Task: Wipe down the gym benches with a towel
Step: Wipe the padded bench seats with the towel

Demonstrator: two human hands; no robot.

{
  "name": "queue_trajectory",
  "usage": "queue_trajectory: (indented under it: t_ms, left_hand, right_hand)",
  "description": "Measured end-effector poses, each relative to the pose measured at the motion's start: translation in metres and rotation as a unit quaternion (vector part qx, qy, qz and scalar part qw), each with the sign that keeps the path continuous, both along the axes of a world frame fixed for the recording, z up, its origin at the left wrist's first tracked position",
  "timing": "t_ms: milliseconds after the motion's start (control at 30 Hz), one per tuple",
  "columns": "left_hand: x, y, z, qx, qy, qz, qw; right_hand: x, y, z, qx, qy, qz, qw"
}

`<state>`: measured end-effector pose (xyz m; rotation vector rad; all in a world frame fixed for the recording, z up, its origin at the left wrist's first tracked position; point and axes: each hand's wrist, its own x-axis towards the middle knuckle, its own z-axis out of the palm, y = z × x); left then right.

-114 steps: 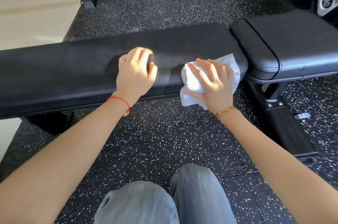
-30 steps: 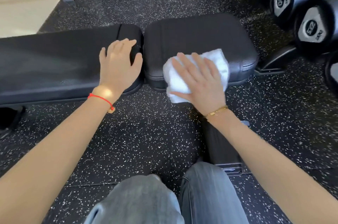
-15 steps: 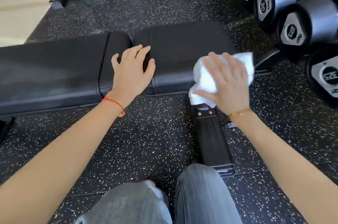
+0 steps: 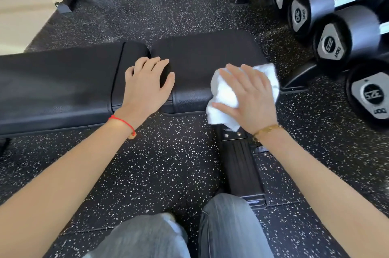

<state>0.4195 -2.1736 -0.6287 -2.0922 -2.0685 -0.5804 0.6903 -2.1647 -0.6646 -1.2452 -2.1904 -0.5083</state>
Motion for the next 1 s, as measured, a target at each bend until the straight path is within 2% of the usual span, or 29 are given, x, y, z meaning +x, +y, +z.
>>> queue_trajectory:
  t_ms: [100,200,400,533,667,767,900,1000]
  left_hand:
    - [-0.016,-0.003,0.000,0.033,-0.010,0.017,0.999]
    - [-0.038,-0.008,-0.002,0.067,-0.008,0.028,0.997]
    - [-0.070,-0.017,0.001,0.057,-0.018,0.036,0.998]
    - [-0.078,-0.020,-0.001,0.062,-0.021,0.035,0.997]
    - [-0.077,-0.019,-0.005,0.077,-0.027,0.038,0.996]
    - [-0.074,-0.019,-0.007,0.082,-0.027,0.048,0.995]
    - [-0.074,-0.019,-0.007,0.089,-0.023,0.048,0.995]
    - [-0.076,-0.020,-0.007,0.088,-0.024,0.041,0.995]
  right_hand:
    - [-0.005,0.005,0.005,-0.018,0.058,-0.042,0.997]
    - [-0.029,0.007,0.010,-0.008,0.078,-0.059,0.995]
    - [-0.106,-0.001,0.011,-0.038,0.027,0.032,0.998]
    - [-0.081,-0.001,0.005,-0.004,0.005,0.061,0.998]
    - [-0.044,0.002,-0.003,0.042,-0.012,0.026,0.999]
    - [-0.057,0.002,-0.009,0.094,-0.002,0.026,0.995]
    - [-0.104,-0.005,-0.019,0.128,-0.077,0.051,0.987]
    - [-0.089,-0.002,-0.017,0.143,-0.095,0.079,0.982]
